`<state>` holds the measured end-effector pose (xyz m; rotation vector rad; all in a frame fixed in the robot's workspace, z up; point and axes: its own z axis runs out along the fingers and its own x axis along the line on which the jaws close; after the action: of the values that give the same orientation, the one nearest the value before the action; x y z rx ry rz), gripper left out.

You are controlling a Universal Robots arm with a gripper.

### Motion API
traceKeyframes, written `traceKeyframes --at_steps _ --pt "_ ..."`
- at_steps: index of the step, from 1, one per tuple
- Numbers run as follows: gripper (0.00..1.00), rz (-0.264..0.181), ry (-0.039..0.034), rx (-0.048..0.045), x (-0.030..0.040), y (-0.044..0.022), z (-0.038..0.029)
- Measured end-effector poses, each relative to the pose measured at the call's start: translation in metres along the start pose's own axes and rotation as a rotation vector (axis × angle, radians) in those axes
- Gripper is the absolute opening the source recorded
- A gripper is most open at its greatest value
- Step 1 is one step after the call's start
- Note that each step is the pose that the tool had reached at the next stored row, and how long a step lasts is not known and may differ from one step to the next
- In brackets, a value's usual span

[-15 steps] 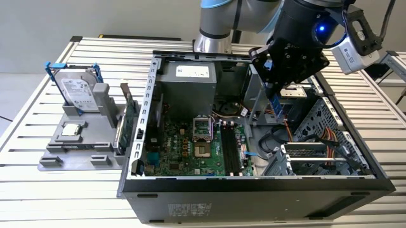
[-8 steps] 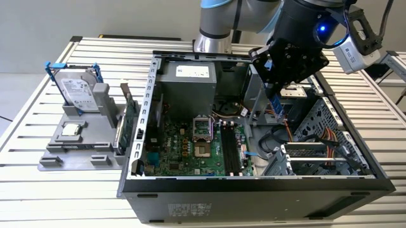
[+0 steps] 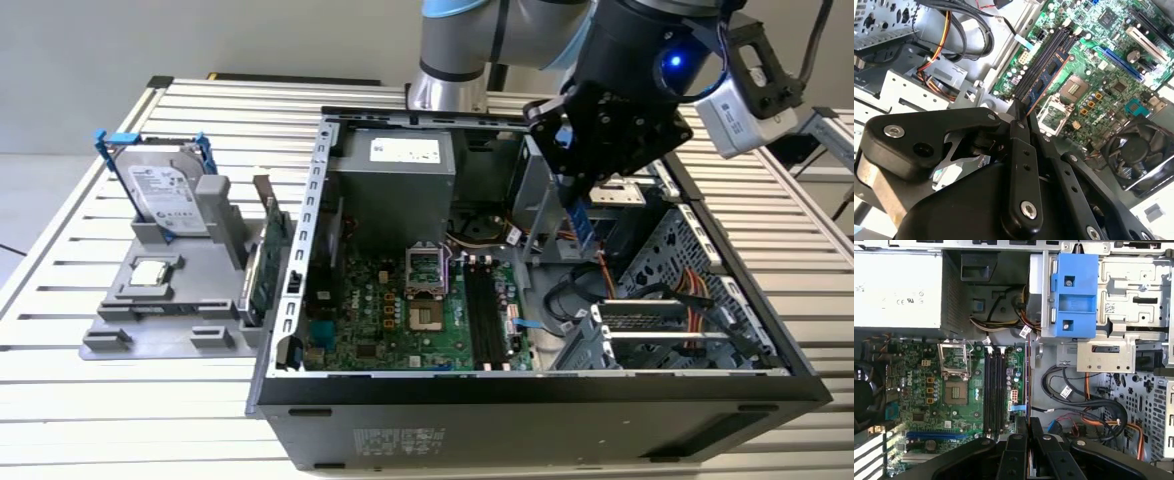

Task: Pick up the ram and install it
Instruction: 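Insert the ram into the slot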

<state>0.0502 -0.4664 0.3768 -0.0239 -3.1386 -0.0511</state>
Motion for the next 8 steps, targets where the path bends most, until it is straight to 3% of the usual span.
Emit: traceKeyframes --at_steps 8 --pt "0.0 0.007 -0.0003 0.0 0.0 -0.0001 0.003"
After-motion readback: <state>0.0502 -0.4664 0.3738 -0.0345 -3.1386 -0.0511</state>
